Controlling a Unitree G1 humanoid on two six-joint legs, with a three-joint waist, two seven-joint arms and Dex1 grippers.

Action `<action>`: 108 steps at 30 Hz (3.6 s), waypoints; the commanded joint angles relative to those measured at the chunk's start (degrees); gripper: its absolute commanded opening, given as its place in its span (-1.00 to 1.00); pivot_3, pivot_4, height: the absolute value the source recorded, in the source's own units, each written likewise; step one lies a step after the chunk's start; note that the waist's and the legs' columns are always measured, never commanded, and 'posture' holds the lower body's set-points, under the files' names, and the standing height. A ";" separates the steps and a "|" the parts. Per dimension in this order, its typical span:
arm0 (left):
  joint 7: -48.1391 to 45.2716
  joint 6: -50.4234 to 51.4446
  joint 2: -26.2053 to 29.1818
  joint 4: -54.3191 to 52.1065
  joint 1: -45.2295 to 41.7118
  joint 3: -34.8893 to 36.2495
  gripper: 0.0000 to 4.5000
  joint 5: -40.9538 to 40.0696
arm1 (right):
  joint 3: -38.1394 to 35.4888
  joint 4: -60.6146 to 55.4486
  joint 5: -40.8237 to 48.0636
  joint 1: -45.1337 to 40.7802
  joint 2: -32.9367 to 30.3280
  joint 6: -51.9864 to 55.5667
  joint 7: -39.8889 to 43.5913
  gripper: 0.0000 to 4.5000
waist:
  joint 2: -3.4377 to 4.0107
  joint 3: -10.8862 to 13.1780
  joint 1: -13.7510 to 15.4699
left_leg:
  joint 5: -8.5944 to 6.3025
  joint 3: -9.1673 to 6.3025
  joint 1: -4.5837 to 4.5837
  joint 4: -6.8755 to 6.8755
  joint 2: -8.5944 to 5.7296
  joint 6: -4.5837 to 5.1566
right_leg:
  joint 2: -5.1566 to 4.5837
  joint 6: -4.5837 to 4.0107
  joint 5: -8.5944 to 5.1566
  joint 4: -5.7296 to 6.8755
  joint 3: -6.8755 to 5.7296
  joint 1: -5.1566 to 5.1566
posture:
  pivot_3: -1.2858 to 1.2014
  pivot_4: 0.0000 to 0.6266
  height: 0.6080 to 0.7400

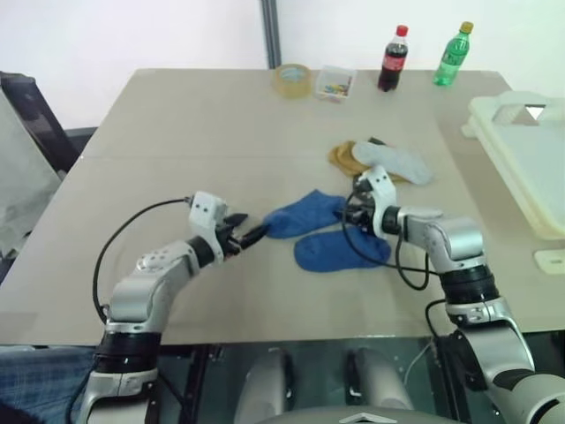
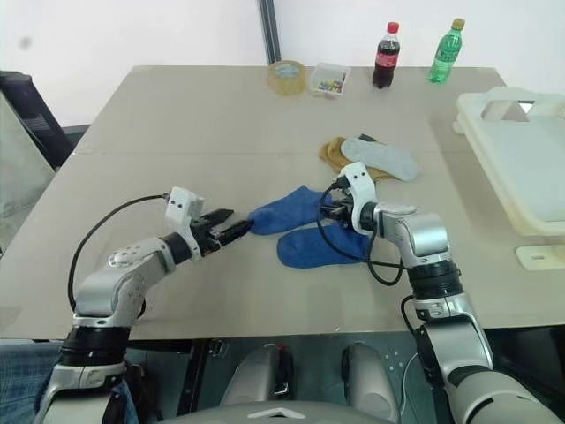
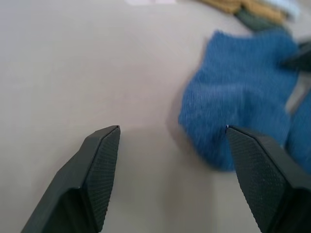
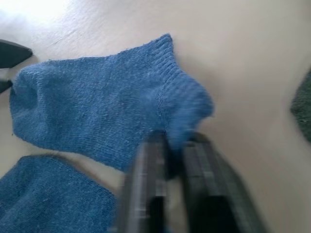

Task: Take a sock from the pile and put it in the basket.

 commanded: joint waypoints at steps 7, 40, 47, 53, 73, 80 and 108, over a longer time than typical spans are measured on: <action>1.78 13.73 -2.04 0.19 -1.78 -4.24 0.64 -2.30 | 1.25 0.05 0.09 -1.12 0.14 -2.28 -0.12 -0.99 | -0.01 -0.07 0.04 | 0.00 -0.28 0.03 0.09 -0.03 0.00 | 0.00 0.00 0.00 0.01 -0.07 0.14 | 0.03 -0.52 1.00; -1.86 11.38 -5.81 -16.14 5.22 3.24 -0.99 -12.05 | -10.76 -32.61 11.18 5.97 -11.29 19.91 -3.08 -1.00 | -0.12 -0.38 0.21 | -0.01 -0.57 -0.19 0.07 -0.02 0.01 | -0.07 -0.01 -0.01 -0.18 -0.29 0.13 | 0.03 -0.52 1.00; 0.43 12.83 -6.22 -20.36 7.02 1.53 -0.99 -15.77 | -20.07 -45.48 16.17 12.68 -13.07 34.04 -5.17 -1.00 | -0.16 -0.35 0.01 | -0.01 -0.58 -0.09 0.08 -0.04 0.01 | -0.03 -0.03 -0.04 -0.16 -0.25 0.15 | 0.03 -0.52 1.00; 0.61 10.52 -4.73 -20.80 8.43 -4.17 -0.99 -12.22 | -21.28 -48.24 17.13 16.88 -11.07 36.97 -7.79 -1.00 | -0.19 -0.32 0.08 | -0.01 -0.53 -0.10 0.08 -0.06 0.01 | -0.02 -0.08 -0.07 -0.18 -0.18 0.13 | 0.03 -0.52 1.00; 1.45 7.85 -5.01 -19.20 7.99 -6.14 -0.99 -10.48 | -19.17 -49.64 17.97 21.65 -10.38 36.80 -11.80 -1.00 | -0.23 -0.30 0.07 | -0.01 -0.55 -0.12 0.06 -0.05 0.01 | -0.01 -0.15 -0.12 -0.28 -0.19 0.14 | 0.03 -0.52 1.00; 1.13 7.24 -4.46 -18.84 7.93 -6.30 -0.99 -9.93 | -17.60 -48.47 17.58 21.86 -9.70 35.07 -12.56 -1.00 | -0.24 -0.29 0.07 | -0.01 -0.55 -0.12 0.06 -0.05 0.02 | -0.01 -0.15 -0.12 -0.28 -0.19 0.14 | 0.03 -0.52 1.00; 1.84 4.47 -5.54 -18.08 9.38 -8.67 -1.00 -7.40 | -13.25 -43.98 15.02 22.63 -11.56 24.08 -13.47 -0.02 | -0.27 -0.27 0.07 | -0.01 -0.55 -0.14 0.05 -0.05 0.02 | -0.01 -0.14 -0.12 -0.31 -0.20 0.14 | 0.03 -0.52 1.00</action>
